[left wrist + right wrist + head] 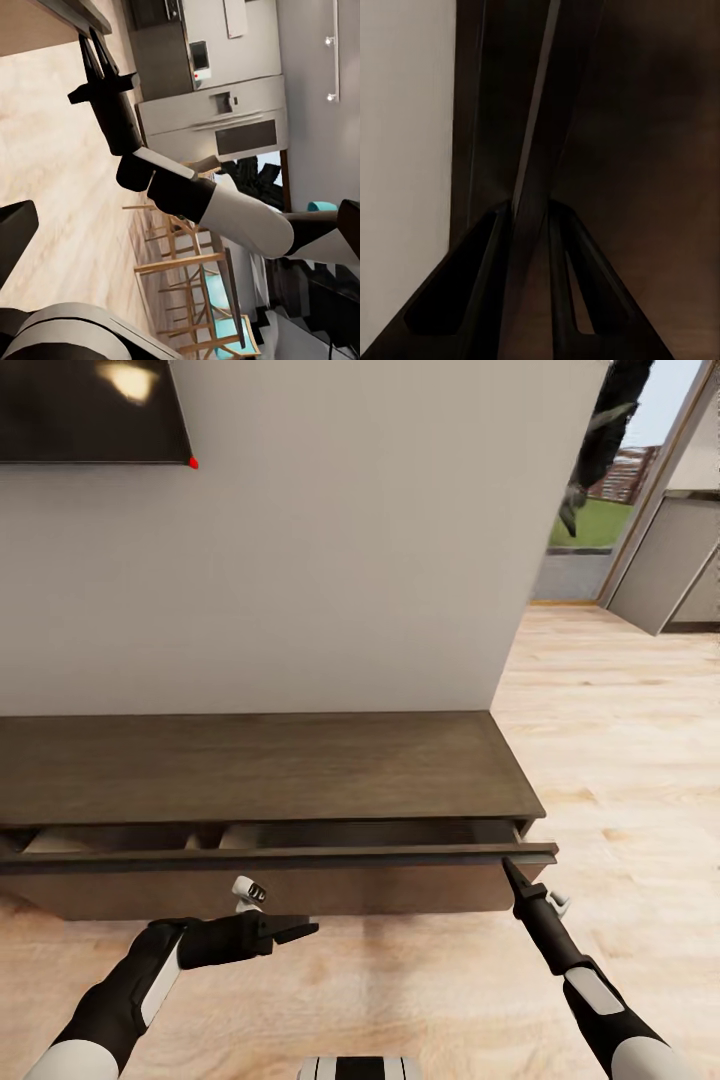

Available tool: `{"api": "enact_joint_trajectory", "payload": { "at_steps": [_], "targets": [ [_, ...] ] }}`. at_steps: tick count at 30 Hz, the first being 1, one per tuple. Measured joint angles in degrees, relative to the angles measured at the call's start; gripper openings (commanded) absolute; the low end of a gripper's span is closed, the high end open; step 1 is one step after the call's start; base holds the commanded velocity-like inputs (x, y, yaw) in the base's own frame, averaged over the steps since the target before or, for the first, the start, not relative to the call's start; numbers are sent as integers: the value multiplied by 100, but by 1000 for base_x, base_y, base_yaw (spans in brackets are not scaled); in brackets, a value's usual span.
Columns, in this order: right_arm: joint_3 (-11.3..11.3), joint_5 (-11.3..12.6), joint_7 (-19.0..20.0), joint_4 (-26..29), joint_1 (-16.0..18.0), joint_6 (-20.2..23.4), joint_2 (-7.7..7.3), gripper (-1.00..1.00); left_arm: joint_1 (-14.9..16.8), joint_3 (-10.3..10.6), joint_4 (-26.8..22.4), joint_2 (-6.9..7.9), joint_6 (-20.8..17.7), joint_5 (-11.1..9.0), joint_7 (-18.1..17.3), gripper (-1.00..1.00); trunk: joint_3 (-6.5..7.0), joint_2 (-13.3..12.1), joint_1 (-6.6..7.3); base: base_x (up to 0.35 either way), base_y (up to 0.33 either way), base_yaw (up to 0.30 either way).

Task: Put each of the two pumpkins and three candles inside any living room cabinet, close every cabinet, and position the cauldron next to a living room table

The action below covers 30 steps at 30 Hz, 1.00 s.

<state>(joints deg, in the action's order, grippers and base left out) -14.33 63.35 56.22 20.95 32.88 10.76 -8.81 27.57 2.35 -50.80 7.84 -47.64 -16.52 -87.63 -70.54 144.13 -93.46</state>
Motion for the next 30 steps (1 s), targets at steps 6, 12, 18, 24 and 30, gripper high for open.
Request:
{"api": "enact_joint_trajectory", "payload": {
  "at_steps": [6,12,18,24,30],
  "targets": [
    [-16,5,-1,-3,0,-1,2,-100,0,0,0,0,-3,0,0,100,0,0,0,-295,0,0],
    [-26,11,-1,-6,0,-1,1,-100,0,0,-1,-2,-2,0,0,100,0,0,0,-295,0,0],
    [-42,18,-2,-9,0,-2,4,-100,-1,0,-1,0,-2,-4,0,100,0,0,0,-294,0,0],
    [-63,31,-4,-11,0,-1,16,-100,-1,-6,-2,1,-1,-8,-1,100,0,0,3,-87,0,0],
    [-65,27,-1,-13,1,-4,17,-100,-1,-5,-2,1,-1,-9,-1,100,0,0,1,-84,0,0]
  ]
}}
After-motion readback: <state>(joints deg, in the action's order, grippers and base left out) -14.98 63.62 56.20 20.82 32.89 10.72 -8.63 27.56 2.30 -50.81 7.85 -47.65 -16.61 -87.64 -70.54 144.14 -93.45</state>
